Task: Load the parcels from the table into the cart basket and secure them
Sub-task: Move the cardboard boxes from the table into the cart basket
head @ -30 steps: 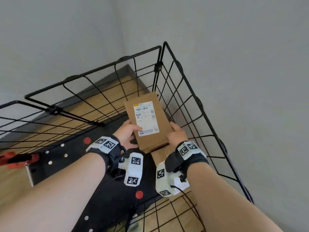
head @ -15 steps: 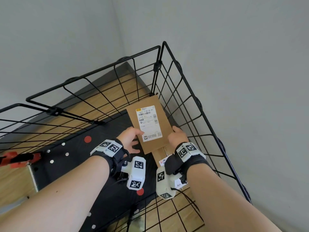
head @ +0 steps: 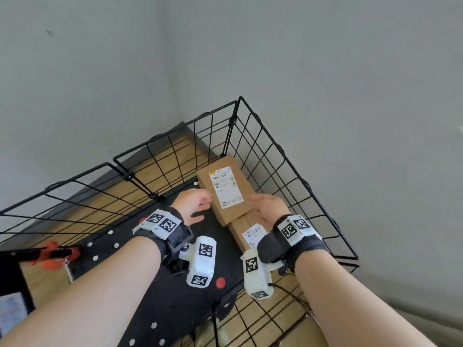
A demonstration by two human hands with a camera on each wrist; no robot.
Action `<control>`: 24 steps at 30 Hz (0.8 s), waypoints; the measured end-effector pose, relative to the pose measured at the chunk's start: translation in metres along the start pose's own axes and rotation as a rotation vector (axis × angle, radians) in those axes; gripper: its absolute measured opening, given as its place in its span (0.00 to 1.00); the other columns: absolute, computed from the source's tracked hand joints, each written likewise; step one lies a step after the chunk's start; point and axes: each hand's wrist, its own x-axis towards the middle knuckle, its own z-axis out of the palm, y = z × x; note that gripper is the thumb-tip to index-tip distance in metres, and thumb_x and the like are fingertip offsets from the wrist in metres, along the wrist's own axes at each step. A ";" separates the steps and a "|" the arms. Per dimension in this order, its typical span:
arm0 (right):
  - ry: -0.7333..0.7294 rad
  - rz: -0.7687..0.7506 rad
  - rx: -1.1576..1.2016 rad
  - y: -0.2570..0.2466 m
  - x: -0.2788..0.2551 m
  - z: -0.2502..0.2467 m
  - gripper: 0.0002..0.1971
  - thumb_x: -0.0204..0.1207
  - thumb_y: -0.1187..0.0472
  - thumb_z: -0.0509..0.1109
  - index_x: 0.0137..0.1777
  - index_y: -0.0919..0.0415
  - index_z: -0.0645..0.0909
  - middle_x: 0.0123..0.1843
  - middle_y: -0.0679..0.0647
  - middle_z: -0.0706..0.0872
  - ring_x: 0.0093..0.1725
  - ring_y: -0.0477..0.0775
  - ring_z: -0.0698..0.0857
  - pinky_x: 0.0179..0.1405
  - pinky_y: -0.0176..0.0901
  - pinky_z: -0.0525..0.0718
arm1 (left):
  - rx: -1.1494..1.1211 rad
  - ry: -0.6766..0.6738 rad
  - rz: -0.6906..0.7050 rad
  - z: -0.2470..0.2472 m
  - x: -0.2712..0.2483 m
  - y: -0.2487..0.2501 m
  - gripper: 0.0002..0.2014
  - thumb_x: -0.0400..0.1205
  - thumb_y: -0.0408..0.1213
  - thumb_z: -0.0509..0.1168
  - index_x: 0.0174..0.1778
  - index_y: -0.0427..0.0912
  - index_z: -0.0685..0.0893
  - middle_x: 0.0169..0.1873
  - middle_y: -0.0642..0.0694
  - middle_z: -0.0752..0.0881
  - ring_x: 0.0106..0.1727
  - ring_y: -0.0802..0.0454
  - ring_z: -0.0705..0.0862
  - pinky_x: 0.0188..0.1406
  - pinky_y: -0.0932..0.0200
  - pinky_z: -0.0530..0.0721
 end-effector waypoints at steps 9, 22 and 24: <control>0.035 -0.159 0.232 0.019 -0.148 0.009 0.17 0.77 0.76 0.62 0.66 0.72 0.78 0.67 0.69 0.81 0.68 0.66 0.79 0.51 0.42 0.82 | 0.071 -0.131 0.251 -0.016 -0.124 -0.018 0.12 0.84 0.37 0.60 0.62 0.42 0.81 0.55 0.44 0.86 0.56 0.51 0.84 0.65 0.47 0.77; 0.291 -0.266 0.506 0.145 -0.344 -0.004 0.11 0.77 0.76 0.64 0.52 0.66 0.86 0.56 0.73 0.85 0.54 0.70 0.86 0.38 0.37 0.80 | 0.262 -0.397 0.440 0.007 -0.293 -0.095 0.11 0.83 0.33 0.61 0.59 0.42 0.83 0.50 0.45 0.86 0.49 0.52 0.84 0.60 0.49 0.79; 0.353 -0.274 0.480 0.166 -0.364 -0.014 0.11 0.76 0.74 0.65 0.50 0.63 0.87 0.41 0.61 0.85 0.35 0.53 0.82 0.29 0.32 0.75 | 0.304 -0.443 0.469 0.021 -0.312 -0.108 0.11 0.84 0.33 0.59 0.59 0.42 0.83 0.50 0.43 0.86 0.49 0.51 0.84 0.60 0.49 0.80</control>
